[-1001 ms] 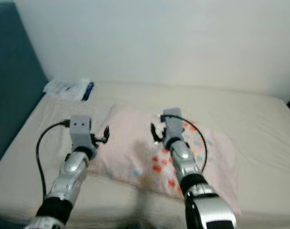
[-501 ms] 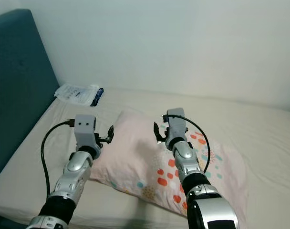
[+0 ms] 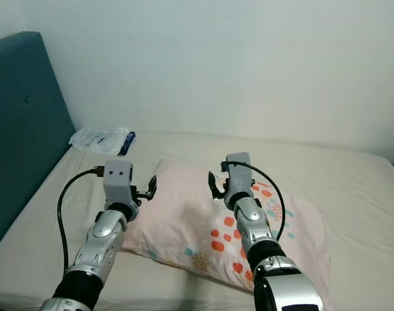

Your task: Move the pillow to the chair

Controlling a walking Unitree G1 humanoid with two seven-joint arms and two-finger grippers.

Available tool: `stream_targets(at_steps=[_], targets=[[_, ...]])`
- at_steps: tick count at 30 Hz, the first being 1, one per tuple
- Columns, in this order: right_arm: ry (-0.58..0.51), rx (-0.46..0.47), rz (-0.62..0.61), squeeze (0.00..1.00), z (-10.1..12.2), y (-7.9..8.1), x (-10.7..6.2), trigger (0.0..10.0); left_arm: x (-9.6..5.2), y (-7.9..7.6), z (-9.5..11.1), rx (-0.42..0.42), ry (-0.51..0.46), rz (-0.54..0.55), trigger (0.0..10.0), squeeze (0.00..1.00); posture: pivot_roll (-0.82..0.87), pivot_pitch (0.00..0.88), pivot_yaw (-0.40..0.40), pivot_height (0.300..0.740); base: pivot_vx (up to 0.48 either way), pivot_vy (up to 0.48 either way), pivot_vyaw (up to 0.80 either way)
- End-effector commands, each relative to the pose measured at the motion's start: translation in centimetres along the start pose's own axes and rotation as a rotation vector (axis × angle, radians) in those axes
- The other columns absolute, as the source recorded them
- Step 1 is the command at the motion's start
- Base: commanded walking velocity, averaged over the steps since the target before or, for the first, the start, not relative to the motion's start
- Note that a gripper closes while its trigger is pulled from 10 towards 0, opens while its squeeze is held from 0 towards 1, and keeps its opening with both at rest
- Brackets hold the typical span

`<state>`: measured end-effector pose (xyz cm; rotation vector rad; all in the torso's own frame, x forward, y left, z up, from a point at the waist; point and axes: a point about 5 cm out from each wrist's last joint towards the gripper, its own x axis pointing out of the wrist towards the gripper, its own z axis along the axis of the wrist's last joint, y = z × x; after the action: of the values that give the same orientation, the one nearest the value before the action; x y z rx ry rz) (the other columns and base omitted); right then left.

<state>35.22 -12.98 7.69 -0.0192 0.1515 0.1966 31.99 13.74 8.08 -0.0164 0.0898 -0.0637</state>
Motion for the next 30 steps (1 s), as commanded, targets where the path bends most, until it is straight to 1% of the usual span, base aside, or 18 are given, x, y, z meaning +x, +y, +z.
stream_targets(at_steps=[1, 7, 15, 24, 30], targets=[[0.014, 0.03, -0.011, 0.0, -0.49, -0.09, -0.2, 10.0, -0.2, -0.13, -0.5, 0.018, 0.026, -0.018, 10.0, 0.0, 0.04, 0.0, -0.069, 0.74, 0.0, 0.0, 0.0], [0.013, 0.04, -0.016, 0.0, -0.52, -0.12, -0.22, 10.0, -0.2, -0.05, -0.55, 0.017, 0.032, -0.019, 10.0, 0.0, 0.04, 0.0, -0.066, 0.74, 0.0, 0.0, 0.0], [0.028, 0.05, -0.029, 0.0, -0.76, -0.24, -0.3, 10.0, -0.28, 0.38, -1.13, 0.029, 0.071, -0.014, 10.0, 0.0, 0.04, 0.0, -0.061, 0.74, 0.0, 0.0, 0.0], [0.029, 0.062, -0.031, 0.0, -0.7, -0.29, -0.26, 10.0, -0.28, 0.37, -1.16, 0.02, 0.076, -0.022, 10.0, 0.0, 0.04, 0.0, -0.063, 0.74, 0.0, 0.0, 0.0], [0.031, 0.069, -0.029, 0.0, -0.67, -0.16, -0.21, 10.0, -0.39, 0.41, -1.27, 0.02, 0.085, -0.025, 10.0, 0.0, 0.04, 0.0, -0.062, 0.74, -0.38, 0.0, 0.0]])
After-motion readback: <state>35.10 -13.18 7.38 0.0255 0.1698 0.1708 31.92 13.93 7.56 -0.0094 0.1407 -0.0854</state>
